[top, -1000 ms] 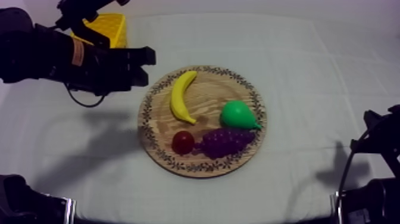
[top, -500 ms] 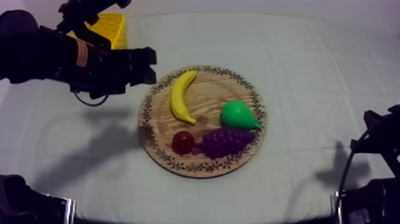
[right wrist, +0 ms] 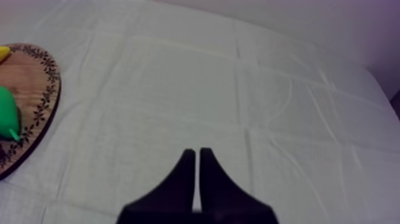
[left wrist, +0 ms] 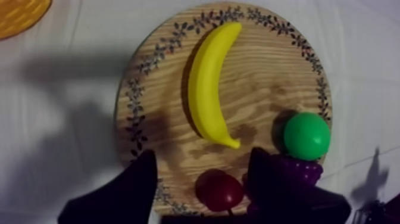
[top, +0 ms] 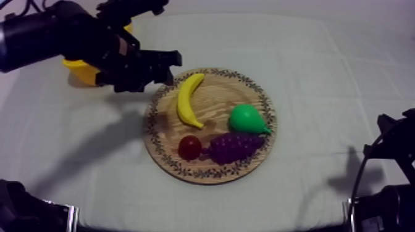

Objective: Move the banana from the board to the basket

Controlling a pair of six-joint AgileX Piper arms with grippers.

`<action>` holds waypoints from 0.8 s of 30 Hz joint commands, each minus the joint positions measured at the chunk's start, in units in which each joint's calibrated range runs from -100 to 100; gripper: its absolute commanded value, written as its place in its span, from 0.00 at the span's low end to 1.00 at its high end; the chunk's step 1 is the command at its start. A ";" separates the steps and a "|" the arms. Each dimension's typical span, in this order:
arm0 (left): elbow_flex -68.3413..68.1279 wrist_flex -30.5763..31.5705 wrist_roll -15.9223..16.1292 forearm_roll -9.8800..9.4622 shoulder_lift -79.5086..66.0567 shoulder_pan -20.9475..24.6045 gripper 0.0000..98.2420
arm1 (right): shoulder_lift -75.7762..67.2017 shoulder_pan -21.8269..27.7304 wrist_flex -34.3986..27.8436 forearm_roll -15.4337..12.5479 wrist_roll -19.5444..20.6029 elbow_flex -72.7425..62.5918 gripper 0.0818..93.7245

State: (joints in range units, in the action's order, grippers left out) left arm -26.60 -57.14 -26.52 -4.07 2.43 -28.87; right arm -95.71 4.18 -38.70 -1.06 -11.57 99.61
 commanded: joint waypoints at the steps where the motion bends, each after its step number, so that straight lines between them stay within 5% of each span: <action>1: 2.25 -0.81 1.17 0.73 4.18 0.40 0.57 | -0.05 0.03 -0.01 0.01 0.02 0.05 0.00; 24: 24.90 -13.93 7.94 5.56 29.66 1.91 0.56 | -0.05 0.03 -0.01 0.01 0.02 0.05 0.00</action>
State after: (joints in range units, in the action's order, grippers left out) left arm -3.34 -68.93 -18.74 1.39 30.89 -27.01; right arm -95.71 4.18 -38.70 -1.06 -11.56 99.61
